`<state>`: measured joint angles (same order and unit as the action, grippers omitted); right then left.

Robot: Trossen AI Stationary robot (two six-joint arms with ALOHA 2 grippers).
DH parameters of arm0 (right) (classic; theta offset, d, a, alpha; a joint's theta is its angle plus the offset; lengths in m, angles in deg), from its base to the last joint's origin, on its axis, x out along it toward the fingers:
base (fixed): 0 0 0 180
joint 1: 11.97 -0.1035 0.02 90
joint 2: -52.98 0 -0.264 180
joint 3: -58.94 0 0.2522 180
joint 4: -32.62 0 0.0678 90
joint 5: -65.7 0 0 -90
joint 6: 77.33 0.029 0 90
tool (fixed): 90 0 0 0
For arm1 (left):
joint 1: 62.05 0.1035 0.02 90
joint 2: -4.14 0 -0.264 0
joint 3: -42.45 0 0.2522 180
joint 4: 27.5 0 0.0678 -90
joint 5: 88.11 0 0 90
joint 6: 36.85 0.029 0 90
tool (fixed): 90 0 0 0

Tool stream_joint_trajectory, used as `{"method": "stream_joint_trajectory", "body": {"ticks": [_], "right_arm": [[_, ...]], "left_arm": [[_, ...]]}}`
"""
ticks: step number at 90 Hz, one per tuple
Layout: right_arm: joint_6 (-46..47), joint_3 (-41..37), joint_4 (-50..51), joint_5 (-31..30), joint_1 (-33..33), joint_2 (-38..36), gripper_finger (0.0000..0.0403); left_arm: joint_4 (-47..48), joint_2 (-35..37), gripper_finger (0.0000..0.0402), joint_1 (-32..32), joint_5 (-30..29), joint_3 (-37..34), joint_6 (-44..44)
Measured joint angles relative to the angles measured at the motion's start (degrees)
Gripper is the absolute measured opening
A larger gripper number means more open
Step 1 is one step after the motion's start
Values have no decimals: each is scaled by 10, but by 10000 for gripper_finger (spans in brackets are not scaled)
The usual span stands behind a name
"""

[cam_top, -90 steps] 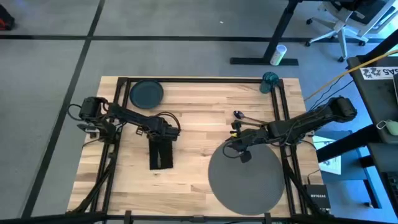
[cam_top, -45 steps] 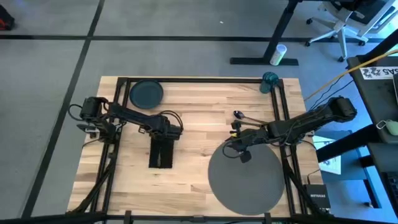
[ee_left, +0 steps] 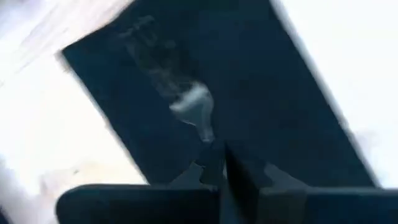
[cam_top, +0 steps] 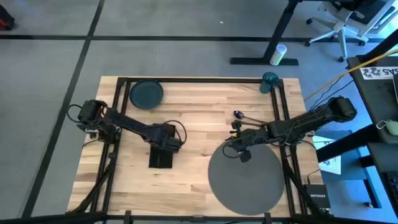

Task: Set table place
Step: Put the black knife on the gray table mat

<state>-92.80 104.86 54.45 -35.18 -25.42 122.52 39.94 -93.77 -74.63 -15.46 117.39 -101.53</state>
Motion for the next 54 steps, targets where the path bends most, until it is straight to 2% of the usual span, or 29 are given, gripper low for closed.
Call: {"method": "stream_joint_trajectory", "body": {"ticks": [16,28,40,54], "right_arm": [[0,4,34,-1,0,0,99],[5,41,139,-27,0,0,99],[20,88,279,-104,3,0,99],[36,114,396,-110,48,0,99]], "left_arm": [[-73,0,0,-18,-67,34,89],[-208,0,0,-25,-123,49,215],[-361,1,0,-21,-140,49,324],[-431,1,0,-2,-137,35,396]]}}
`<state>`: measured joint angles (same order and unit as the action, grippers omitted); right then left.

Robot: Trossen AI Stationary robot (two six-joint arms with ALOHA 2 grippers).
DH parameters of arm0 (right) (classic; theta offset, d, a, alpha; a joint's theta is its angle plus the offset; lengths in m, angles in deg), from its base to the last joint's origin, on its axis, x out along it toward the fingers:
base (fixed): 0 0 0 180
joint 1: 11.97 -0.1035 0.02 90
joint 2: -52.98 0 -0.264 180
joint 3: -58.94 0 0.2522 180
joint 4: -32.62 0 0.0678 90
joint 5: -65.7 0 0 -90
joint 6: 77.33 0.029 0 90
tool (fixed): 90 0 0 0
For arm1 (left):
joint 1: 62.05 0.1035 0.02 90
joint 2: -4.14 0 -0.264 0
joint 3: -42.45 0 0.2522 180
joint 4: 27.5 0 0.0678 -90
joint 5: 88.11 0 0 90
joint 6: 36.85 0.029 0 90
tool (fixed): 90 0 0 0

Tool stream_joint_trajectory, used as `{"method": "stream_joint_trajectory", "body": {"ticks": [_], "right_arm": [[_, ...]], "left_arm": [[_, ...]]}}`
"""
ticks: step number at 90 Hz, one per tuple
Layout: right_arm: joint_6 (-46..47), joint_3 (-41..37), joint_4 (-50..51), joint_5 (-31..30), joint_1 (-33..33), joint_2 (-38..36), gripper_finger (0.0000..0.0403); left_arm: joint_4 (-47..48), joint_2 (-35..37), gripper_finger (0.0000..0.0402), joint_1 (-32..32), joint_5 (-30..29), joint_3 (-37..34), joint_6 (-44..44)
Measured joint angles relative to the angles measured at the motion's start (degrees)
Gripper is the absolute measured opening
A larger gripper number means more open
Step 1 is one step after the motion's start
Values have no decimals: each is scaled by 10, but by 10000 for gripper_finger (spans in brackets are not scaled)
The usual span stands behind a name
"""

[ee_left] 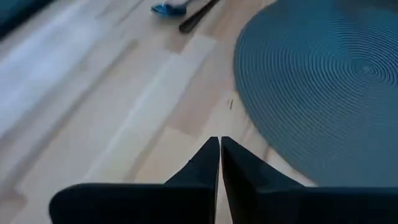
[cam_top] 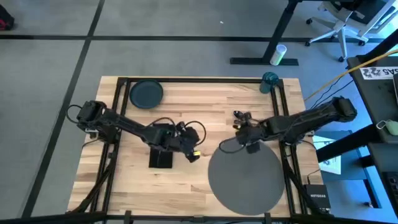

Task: Set table place
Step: Put the black knife on the gray table mat

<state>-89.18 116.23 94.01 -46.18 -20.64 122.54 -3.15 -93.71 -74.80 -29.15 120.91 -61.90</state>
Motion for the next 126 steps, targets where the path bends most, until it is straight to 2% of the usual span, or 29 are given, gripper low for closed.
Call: {"method": "stream_joint_trajectory", "body": {"ticks": [9,27,38,56,87,94,115,126], "right_arm": [[-13,0,30,20,49,0,99],[-84,0,20,89,158,0,99],[-114,0,-9,150,223,11,99],[-138,0,-27,200,280,69,99],[-117,0,-32,193,279,174,99],[-110,0,-34,170,278,194,99],[-98,1,-57,163,279,220,97],[-79,0,-64,159,280,221,74]], "left_arm": [[-71,0,0,20,45,-39,9],[-306,0,0,51,161,-136,34],[-381,0,0,70,195,-176,34],[-394,0,0,85,217,-202,26],[-390,0,0,80,217,-203,26],[-376,0,0,76,217,-203,26],[-334,0,0,65,215,-203,27],[-337,0,0,56,195,-203,37]]}}
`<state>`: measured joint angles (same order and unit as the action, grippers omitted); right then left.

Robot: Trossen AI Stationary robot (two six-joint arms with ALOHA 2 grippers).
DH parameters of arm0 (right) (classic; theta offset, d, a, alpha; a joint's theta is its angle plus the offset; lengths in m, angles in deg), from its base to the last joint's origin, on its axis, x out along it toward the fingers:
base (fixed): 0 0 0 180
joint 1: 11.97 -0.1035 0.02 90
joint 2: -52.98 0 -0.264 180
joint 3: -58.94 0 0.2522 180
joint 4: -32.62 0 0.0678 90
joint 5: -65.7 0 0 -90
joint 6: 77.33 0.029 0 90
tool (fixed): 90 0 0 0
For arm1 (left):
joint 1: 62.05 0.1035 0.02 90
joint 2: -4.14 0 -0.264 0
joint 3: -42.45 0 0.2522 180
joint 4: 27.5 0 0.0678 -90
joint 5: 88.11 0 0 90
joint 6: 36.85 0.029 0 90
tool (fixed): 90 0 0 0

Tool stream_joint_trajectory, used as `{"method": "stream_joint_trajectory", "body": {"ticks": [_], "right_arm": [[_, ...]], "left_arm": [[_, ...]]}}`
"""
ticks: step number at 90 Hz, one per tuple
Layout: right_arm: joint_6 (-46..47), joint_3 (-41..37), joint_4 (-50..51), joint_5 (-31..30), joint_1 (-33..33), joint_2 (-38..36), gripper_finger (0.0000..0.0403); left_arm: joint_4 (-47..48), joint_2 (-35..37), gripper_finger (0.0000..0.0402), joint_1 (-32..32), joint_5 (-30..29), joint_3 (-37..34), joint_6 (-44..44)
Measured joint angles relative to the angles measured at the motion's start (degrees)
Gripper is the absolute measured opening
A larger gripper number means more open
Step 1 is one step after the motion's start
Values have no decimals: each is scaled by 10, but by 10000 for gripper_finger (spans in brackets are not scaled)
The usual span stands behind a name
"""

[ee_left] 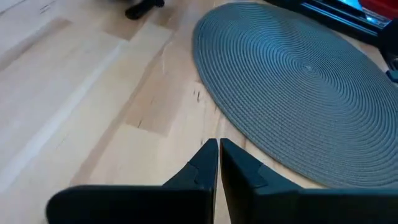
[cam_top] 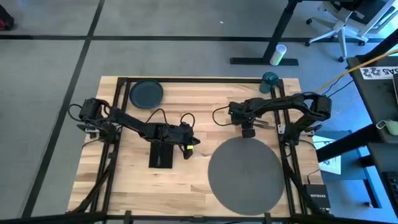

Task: Set table place
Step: Put the black knife on the gray table mat

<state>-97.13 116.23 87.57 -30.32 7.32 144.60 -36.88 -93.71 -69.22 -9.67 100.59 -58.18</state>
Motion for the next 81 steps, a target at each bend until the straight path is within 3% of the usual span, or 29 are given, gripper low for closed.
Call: {"method": "stream_joint_trajectory", "body": {"ticks": [19,51,66,81], "right_arm": [[34,1,-20,12,2,-1,7],[9,18,-44,77,-9,-2,0],[-1,55,-14,130,-52,-12,1],[4,101,38,142,-117,-17,1]], "left_arm": [[-8,0,0,-8,-36,0,19],[-25,0,0,-38,-40,0,-12],[-31,0,0,-50,-51,0,-22],[-32,0,0,-62,-56,0,-23]]}}
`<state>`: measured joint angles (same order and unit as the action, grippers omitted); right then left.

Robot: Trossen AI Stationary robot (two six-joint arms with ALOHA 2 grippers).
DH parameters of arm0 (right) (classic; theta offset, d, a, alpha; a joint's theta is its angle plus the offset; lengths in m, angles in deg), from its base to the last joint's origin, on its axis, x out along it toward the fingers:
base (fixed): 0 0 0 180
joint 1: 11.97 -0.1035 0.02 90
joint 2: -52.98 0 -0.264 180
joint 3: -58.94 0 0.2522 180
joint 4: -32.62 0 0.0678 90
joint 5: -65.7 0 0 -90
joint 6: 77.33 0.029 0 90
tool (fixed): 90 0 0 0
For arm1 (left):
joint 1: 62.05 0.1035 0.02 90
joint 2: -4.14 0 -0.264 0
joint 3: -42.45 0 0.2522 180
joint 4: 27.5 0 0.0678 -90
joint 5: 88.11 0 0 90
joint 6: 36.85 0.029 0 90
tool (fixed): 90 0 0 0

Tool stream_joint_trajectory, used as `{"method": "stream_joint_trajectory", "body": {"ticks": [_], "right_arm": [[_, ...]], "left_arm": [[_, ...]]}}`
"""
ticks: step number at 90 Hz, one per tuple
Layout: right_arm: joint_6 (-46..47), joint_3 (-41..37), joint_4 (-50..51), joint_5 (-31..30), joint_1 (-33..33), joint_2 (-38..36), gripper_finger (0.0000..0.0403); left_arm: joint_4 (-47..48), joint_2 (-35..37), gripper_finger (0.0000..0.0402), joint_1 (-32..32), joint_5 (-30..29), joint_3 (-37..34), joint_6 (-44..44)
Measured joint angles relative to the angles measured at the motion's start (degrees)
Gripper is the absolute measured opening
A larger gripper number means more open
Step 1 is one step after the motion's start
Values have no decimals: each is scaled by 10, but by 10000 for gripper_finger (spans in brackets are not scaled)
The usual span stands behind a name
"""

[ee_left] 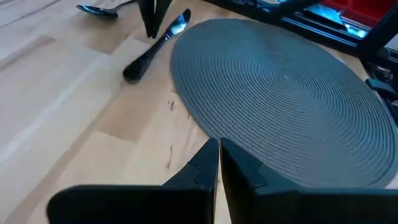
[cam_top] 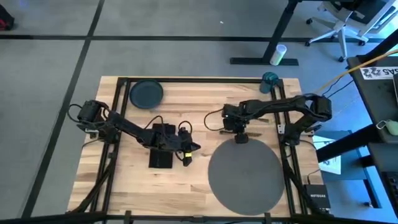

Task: Set table place
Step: Put the black knife on the gray table mat

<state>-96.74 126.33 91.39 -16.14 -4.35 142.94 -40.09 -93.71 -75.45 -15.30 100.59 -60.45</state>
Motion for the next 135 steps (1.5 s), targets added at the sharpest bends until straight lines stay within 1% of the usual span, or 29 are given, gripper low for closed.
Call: {"method": "stream_joint_trajectory", "body": {"ticks": [13,19,29,38,51,62,77,87,93,102,108,116,121,135], "right_arm": [[24,39,56,3,-54,-1,1],[39,42,55,-12,-69,-1,0],[55,31,53,-57,-73,4,6],[45,10,29,-66,-58,15,25],[27,-19,-38,-59,-30,32,65],[24,-21,-70,-44,-7,42,91],[13,-21,-124,11,5,64,98],[10,-19,-134,37,7,91,98],[8,-18,-135,50,7,105,98],[9,-18,-136,51,7,120,90],[7,-18,-140,54,8,122,71],[-3,-17,-144,52,9,123,31],[-5,-16,-164,46,10,123,11],[-7,-12,-168,39,10,124,2]], "left_arm": [[1,0,0,-9,0,0,9],[2,0,0,-10,0,0,12],[3,0,0,-12,-1,0,15],[6,0,0,-12,-1,0,16],[6,0,0,-12,-1,0,15],[8,0,0,-12,-1,0,15],[12,0,0,-12,-1,0,12],[21,0,0,-12,0,0,9],[24,0,0,-12,0,0,5],[31,0,0,-12,0,0,3],[35,0,0,-12,0,0,-1],[35,0,0,-12,0,0,-3],[34,0,0,-12,0,0,-4],[35,0,0,-12,0,0,-4]]}}
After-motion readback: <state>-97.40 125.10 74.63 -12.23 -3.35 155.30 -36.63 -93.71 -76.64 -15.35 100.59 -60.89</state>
